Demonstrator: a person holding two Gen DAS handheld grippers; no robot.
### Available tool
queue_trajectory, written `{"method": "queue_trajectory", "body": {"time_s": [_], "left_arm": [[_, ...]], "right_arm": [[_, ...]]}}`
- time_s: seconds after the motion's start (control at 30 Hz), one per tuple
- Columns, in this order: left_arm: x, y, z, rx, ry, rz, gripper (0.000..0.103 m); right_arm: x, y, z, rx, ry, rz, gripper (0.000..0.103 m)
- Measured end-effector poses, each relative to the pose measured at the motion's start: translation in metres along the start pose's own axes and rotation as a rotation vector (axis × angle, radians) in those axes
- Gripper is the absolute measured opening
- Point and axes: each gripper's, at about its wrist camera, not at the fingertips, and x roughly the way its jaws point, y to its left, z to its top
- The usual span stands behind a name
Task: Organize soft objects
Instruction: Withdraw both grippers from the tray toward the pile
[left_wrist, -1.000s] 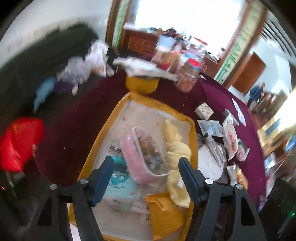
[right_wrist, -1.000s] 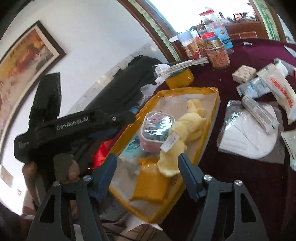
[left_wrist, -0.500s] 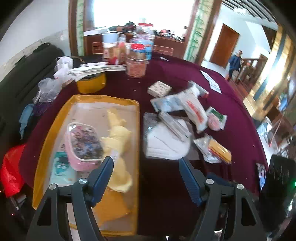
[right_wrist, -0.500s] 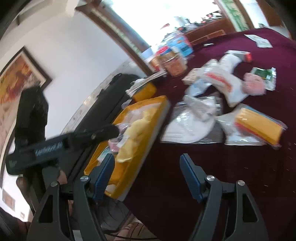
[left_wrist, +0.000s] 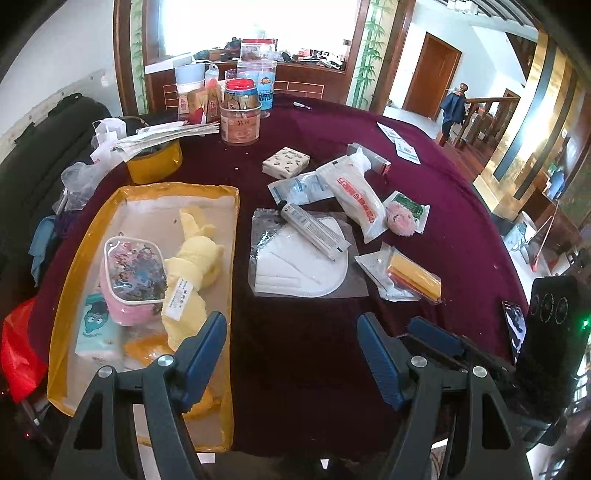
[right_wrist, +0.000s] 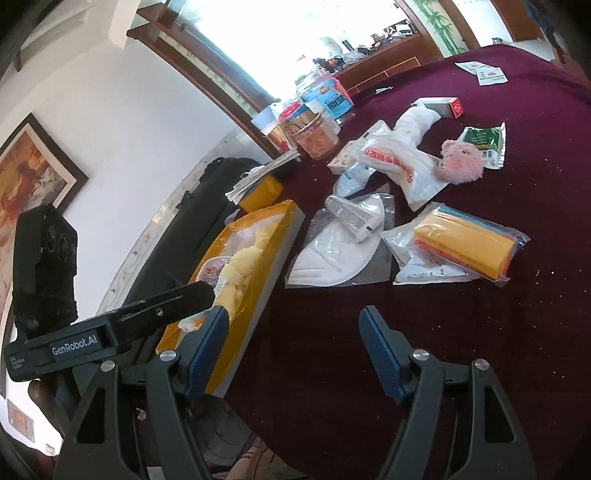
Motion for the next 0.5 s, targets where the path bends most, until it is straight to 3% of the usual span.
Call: {"method": "queue_trajectory", "body": {"time_s": [0.5], "left_arm": [[0.0087, 0.0008, -0.0054, -0.009, 0.028, -0.01, 0.077]], "right_arm": [[0.0035, -0.0066, -0.0006, 0.026, 0.009, -0.021, 0.075]]}}
